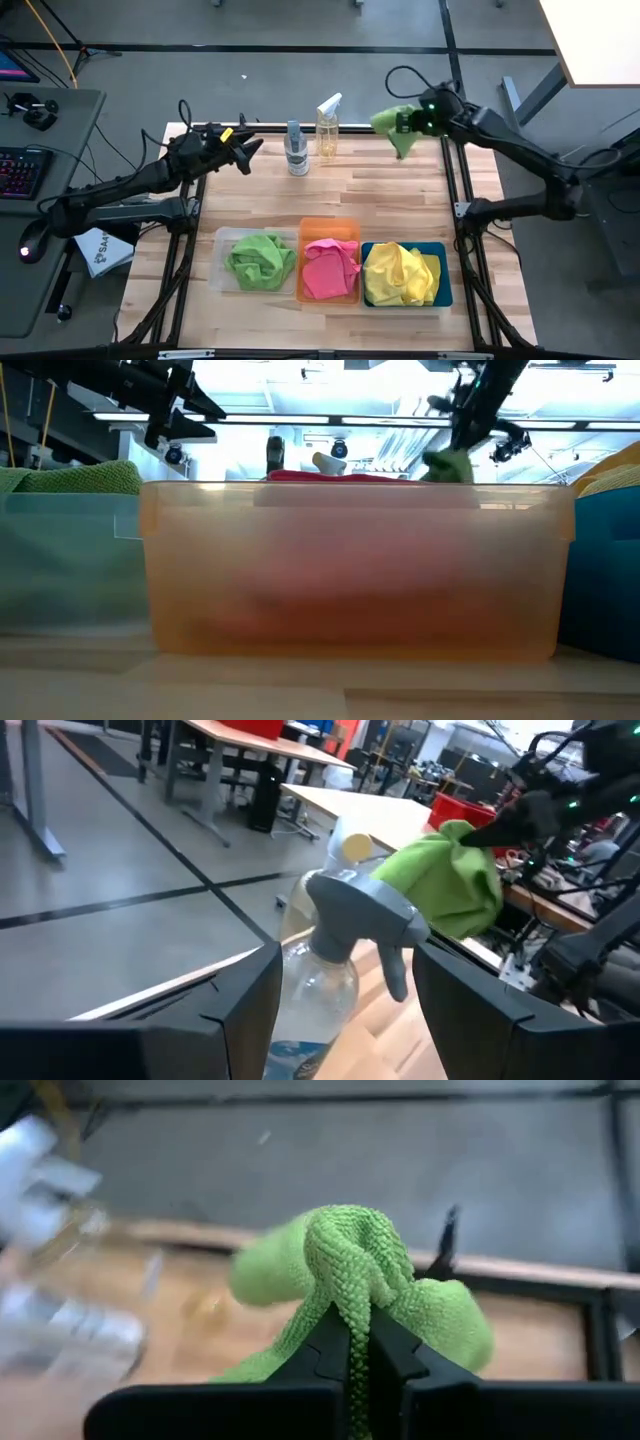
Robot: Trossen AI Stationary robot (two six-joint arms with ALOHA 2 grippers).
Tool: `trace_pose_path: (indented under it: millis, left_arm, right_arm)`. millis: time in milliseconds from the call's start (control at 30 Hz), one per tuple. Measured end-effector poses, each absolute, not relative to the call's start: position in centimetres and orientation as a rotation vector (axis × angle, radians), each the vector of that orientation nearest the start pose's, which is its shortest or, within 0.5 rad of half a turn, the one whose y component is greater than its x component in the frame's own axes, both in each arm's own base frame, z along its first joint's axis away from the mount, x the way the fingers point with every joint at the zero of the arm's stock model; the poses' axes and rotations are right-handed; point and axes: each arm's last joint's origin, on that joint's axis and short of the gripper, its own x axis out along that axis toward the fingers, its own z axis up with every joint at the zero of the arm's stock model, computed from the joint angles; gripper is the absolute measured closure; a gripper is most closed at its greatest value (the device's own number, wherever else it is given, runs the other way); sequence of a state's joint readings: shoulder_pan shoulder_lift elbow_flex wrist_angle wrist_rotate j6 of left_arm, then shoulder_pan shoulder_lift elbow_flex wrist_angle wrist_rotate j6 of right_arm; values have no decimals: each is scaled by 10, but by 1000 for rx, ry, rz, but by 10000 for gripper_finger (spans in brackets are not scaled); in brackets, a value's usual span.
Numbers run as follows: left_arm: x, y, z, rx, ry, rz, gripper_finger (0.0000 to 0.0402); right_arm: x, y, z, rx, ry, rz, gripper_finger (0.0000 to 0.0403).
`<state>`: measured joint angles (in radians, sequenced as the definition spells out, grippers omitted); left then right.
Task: Sort microfiber towel by color & place in baskets
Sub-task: Put the green towel into the transparent bin
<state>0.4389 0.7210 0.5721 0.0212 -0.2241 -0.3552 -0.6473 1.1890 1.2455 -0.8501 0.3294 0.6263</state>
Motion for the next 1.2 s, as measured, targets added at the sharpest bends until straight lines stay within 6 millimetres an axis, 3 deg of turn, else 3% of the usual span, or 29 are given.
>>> trace_pose_path:
  millis: [100, 200, 400, 600, 900, 1000, 1100, 1200]
  left_arm:
    - [150, 77, 288, -363, 12, 663, 188]
    - [152, 77, 287, -367, 25, 646, 188]
    - [156, 79, 283, -371, 50, 645, 188]
    - [160, 81, 279, -375, 74, 649, 188]
    - [164, 82, 275, -377, 98, 653, 188]
    - [165, 83, 274, -378, 106, 654, 188]
    - [166, 84, 273, -370, 117, 654, 188]
    - [166, 84, 273, -353, 123, 653, 188]
  right_arm:
    - [176, -127, 360, 700, 583, -1029, 401]
    - [180, -110, 353, 723, 668, -946, 401]
    - [196, -94, 303, 746, 791, -905, 402]
    - [203, -99, 266, 832, 718, -907, 399]
    - [196, -113, 260, 936, 725, -815, 309]
    - [194, -116, 261, 950, 725, -800, 329]
    - [193, -117, 263, 916, 727, -779, 383]
    - [192, -118, 262, 911, 738, -762, 394]
